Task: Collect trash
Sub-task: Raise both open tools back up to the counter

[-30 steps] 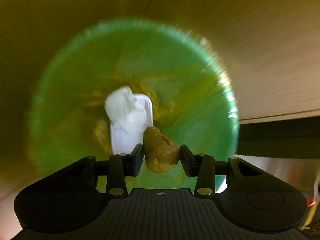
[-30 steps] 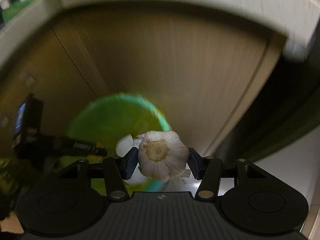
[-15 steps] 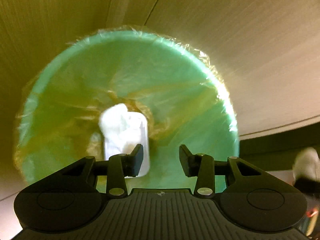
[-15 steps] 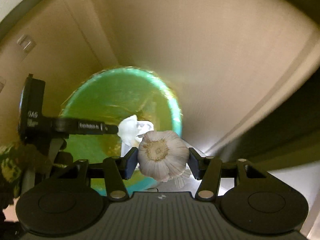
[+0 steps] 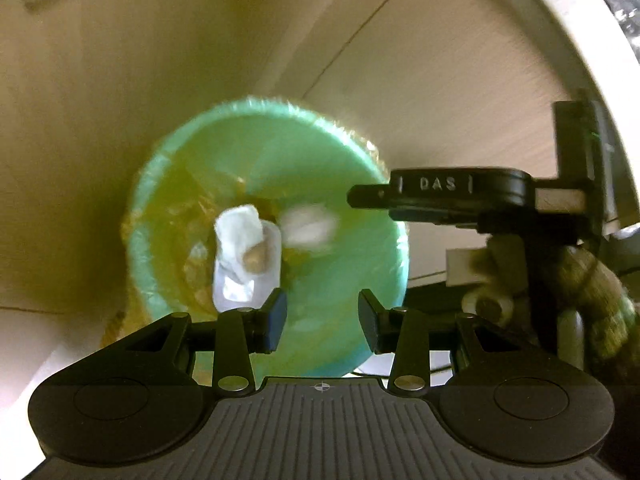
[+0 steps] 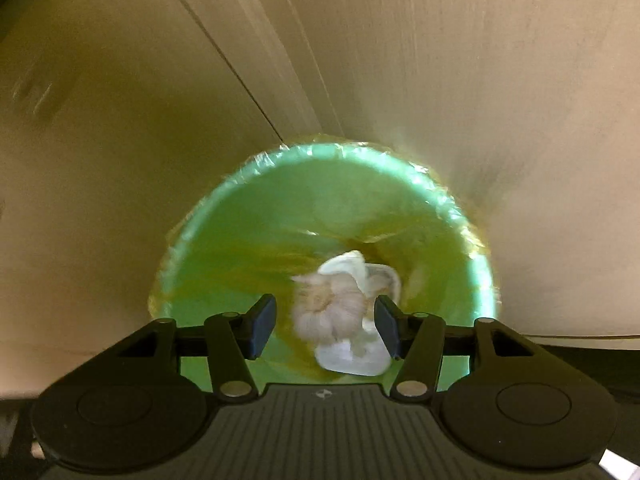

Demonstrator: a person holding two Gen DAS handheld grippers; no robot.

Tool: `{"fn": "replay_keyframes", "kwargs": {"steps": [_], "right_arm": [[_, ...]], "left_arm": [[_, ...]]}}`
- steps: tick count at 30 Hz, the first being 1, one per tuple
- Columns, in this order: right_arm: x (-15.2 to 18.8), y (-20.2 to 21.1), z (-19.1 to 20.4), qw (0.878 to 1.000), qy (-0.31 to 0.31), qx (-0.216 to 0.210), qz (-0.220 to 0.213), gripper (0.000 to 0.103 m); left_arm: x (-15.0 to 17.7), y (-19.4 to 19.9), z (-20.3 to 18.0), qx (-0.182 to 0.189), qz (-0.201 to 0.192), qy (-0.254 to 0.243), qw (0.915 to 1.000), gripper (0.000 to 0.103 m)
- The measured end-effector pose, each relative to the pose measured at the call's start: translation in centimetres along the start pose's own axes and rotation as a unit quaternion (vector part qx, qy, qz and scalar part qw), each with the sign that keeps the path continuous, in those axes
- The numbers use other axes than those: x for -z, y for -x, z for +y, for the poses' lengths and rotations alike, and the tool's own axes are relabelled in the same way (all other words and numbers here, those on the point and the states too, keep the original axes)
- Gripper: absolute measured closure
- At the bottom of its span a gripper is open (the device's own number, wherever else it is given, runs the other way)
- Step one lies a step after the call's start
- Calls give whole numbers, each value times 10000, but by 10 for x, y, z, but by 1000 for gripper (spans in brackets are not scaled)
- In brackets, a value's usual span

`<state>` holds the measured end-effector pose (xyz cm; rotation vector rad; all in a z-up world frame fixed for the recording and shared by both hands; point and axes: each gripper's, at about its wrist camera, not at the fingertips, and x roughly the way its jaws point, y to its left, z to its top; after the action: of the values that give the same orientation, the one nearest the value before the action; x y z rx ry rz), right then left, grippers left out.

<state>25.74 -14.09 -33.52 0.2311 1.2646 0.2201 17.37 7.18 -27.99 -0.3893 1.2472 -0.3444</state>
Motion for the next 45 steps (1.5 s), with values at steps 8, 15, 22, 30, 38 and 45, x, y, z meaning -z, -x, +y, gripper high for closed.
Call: {"fn": "replay_keyframes", "kwargs": {"steps": [8, 15, 22, 30, 38, 45], "right_arm": [[-4, 58, 3, 9993, -48, 270, -268, 43], [2, 135, 11, 9973, -222, 94, -699, 38], [-15, 210, 48, 9894, -29, 152, -1446, 38], [-61, 259, 118, 9673, 445, 735, -2386, 29], [-102, 254, 166, 9560, 528, 1296, -2579, 27], [-155, 245, 185, 9492, 476, 1374, -2789, 26]], "left_arm": [[-17, 88, -18, -85, -543, -5, 9985, 59], [-70, 176, -50, 29, -1252, -335, 9916, 60], [-135, 227, -54, -115, -1961, -463, 9794, 60], [-183, 250, -22, -43, -2459, -497, 9680, 60], [-207, 241, 23, 162, -2395, -482, 9696, 60], [-216, 228, 17, 459, -2149, -610, 9737, 60]]}}
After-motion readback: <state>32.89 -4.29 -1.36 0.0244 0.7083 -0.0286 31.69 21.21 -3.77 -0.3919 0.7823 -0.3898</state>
